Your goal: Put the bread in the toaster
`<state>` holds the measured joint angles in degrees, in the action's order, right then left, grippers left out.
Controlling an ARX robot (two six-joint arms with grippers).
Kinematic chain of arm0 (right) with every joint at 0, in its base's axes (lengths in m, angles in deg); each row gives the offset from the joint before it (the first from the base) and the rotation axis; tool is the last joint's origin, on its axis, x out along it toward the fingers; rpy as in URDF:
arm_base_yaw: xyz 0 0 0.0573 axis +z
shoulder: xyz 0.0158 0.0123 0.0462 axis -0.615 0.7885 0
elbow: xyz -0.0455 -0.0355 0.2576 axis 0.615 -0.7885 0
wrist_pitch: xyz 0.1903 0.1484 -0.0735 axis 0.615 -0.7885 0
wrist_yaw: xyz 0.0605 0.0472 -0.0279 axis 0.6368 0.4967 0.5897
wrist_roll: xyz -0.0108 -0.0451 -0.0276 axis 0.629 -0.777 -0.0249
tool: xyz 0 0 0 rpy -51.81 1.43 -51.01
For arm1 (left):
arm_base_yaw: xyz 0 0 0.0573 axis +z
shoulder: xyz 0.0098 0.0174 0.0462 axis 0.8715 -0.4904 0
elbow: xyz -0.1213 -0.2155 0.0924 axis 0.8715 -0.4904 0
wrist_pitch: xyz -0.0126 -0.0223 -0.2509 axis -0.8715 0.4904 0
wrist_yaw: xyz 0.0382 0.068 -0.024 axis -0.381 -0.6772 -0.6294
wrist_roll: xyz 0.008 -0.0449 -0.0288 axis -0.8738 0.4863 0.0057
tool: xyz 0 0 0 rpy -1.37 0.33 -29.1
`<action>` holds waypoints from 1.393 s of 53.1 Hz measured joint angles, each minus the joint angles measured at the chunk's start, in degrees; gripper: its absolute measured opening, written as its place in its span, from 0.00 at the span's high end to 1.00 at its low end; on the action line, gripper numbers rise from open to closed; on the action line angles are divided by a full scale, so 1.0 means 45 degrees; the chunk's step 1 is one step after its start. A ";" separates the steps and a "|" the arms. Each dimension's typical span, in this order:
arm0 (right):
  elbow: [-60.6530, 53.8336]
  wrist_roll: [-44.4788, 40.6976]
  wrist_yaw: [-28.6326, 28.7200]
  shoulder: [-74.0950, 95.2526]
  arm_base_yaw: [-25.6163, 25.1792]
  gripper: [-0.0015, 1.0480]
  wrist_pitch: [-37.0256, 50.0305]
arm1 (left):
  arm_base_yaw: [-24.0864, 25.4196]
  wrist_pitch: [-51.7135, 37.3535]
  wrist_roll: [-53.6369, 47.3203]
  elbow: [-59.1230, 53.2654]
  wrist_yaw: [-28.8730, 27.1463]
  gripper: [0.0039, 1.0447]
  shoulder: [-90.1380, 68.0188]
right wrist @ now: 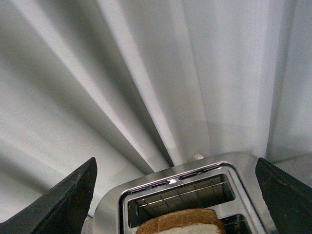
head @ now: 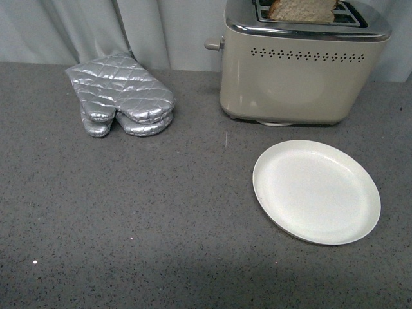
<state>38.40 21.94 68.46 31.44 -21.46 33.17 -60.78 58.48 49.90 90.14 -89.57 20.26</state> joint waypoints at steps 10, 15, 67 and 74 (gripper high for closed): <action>-0.5459 -0.4284 0.0034 -0.3895 0.0121 0.09 0.4974 | 0.0000 0.0000 0.0000 0.0000 0.0000 0.06 0.0000; -0.9748 -0.5484 0.0272 -0.6013 0.0214 0.18 0.7509 | 0.0000 0.0000 0.0000 0.0000 0.0000 0.06 0.0034; -1.8078 -0.5387 0.4284 -1.5324 -0.3623 0.99 0.5697 | 0.0000 0.0019 0.0000 0.0000 -0.0005 0.06 0.0005; -1.8520 -0.5382 0.4362 -1.5917 -0.3633 0.99 0.5693 | 0.0000 0.0019 0.0000 0.0000 -0.0005 0.06 0.0005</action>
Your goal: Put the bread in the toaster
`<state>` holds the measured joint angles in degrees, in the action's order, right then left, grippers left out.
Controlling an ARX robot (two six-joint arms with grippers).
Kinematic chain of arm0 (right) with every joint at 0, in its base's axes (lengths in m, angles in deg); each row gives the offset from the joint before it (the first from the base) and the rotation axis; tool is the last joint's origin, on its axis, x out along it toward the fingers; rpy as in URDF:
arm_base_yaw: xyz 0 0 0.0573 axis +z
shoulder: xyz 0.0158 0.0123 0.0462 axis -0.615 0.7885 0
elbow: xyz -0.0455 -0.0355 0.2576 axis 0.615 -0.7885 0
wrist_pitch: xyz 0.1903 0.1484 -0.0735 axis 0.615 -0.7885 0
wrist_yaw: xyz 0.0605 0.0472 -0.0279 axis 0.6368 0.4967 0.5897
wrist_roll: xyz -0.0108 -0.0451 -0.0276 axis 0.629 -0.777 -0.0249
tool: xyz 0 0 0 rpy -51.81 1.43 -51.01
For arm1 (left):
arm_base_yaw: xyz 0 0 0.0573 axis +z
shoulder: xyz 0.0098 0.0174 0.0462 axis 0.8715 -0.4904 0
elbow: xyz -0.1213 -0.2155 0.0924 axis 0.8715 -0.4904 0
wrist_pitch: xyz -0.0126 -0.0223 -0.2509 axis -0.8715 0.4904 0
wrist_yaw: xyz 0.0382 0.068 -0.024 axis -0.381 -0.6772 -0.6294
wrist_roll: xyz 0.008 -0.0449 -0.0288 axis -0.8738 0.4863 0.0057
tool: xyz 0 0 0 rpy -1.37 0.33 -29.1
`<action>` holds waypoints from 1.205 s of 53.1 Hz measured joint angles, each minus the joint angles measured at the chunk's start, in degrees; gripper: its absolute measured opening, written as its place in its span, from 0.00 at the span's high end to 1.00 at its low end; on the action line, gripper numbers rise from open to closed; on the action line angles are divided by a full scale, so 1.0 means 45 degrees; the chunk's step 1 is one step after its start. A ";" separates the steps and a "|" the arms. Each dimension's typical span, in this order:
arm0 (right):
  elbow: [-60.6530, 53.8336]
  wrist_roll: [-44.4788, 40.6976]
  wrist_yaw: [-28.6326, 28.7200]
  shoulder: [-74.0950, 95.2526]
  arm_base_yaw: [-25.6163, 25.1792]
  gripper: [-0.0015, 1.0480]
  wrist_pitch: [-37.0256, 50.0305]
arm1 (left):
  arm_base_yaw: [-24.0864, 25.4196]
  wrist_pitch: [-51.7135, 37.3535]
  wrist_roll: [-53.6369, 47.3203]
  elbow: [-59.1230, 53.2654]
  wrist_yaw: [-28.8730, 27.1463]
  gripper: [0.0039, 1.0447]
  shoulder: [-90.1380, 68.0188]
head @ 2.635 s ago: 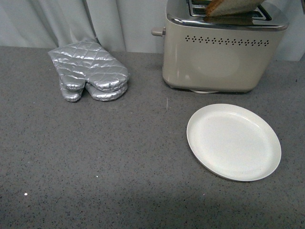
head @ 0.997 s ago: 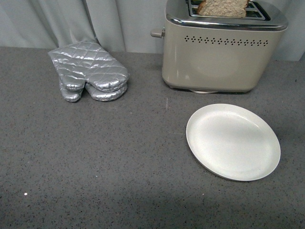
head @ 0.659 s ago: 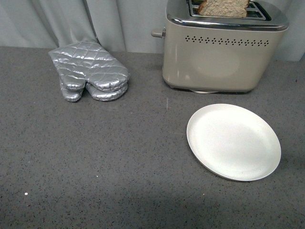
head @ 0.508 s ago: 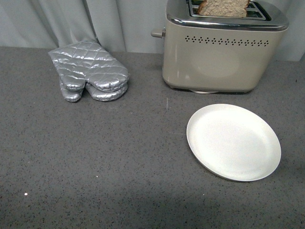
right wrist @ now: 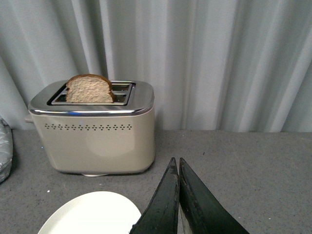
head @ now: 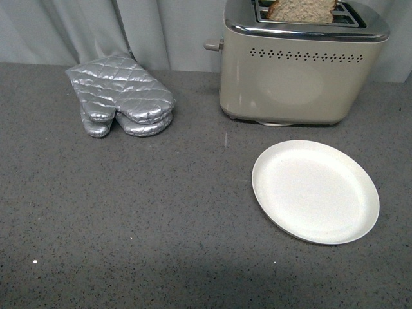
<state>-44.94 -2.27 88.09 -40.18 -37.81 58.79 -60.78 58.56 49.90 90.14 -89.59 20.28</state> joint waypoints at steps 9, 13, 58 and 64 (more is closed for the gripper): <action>-0.0316 0.0000 0.0005 -0.0962 -0.0005 0.99 -0.0797 | 0.0000 0.0000 0.0000 0.0000 0.0000 0.06 0.0000; -0.0316 0.0000 0.0005 -0.1477 -0.0005 0.99 -0.1239 | 0.0000 0.0000 0.0000 0.0000 0.0000 0.06 0.0000; -0.0321 0.0000 0.0010 -0.5566 -0.0005 0.99 -0.5183 | 0.0000 0.0000 0.0000 0.0000 0.0000 0.06 0.0000; -0.0321 0.0000 0.0010 -0.5867 -0.0005 0.99 -0.5464 | 0.0000 0.0000 0.0000 0.0000 0.0000 0.06 0.0000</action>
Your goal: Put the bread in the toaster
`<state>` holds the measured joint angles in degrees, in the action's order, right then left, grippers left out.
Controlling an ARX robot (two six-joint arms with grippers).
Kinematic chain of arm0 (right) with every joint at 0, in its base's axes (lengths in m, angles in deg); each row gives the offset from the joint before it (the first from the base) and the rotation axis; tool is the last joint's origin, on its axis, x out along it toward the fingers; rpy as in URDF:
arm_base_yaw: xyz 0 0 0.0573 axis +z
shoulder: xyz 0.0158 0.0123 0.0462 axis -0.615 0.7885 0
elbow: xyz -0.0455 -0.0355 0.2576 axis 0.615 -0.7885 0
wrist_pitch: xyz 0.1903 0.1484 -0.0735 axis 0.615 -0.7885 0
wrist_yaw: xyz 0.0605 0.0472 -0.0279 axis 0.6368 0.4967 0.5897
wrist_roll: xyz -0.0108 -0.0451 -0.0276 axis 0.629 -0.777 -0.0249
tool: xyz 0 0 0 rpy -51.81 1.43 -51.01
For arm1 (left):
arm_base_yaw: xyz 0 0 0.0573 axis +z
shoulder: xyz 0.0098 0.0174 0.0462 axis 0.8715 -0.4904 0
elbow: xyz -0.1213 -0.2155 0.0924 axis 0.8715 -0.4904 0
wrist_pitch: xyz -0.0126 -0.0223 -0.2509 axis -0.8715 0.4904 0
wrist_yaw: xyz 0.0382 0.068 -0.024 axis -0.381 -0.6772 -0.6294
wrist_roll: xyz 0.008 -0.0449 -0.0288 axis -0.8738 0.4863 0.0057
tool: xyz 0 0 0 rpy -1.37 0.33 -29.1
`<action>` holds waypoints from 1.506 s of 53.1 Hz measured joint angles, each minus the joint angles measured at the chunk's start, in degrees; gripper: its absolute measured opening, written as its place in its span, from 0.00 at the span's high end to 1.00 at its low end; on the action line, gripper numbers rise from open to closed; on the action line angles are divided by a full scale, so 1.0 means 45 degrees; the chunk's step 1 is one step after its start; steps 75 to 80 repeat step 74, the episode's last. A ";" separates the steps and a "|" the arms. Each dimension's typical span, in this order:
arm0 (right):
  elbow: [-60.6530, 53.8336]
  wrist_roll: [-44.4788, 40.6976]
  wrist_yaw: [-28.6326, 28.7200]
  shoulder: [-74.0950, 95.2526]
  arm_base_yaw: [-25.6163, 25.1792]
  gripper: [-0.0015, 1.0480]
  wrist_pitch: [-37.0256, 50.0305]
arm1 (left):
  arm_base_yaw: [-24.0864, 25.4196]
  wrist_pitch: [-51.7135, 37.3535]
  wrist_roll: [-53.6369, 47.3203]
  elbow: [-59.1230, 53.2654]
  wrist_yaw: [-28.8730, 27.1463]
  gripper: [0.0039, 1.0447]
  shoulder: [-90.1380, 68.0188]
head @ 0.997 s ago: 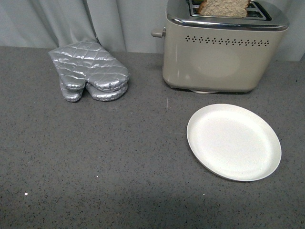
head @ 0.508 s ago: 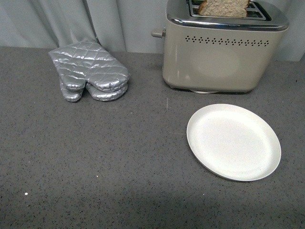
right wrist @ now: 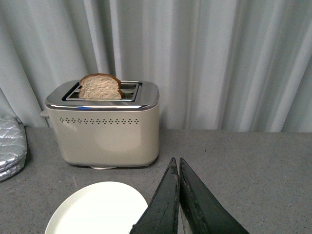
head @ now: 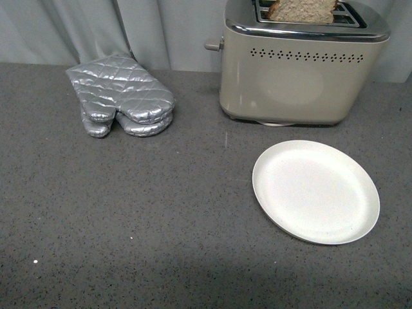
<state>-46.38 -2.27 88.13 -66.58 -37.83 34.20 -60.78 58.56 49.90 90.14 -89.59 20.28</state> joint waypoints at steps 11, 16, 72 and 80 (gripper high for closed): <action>0.0010 0.0000 0.0019 -0.2001 0.0000 0.99 -0.2356 | 0.0000 0.0000 0.0000 0.0000 -0.0010 0.06 0.0005; 0.0010 0.0000 0.0029 -0.2336 0.0000 0.99 -0.2404 | 0.0000 0.0000 0.0000 0.0000 0.0000 0.06 0.0005; 0.0010 0.0010 0.0029 -0.2346 0.0000 0.09 -0.2433 | 0.0000 0.0000 0.0000 0.0000 0.0000 0.06 0.0005; 0.0010 0.0010 0.0029 -0.2346 0.0000 0.09 -0.2433 | 0.0000 0.0000 0.0000 0.0000 0.0000 0.06 0.0005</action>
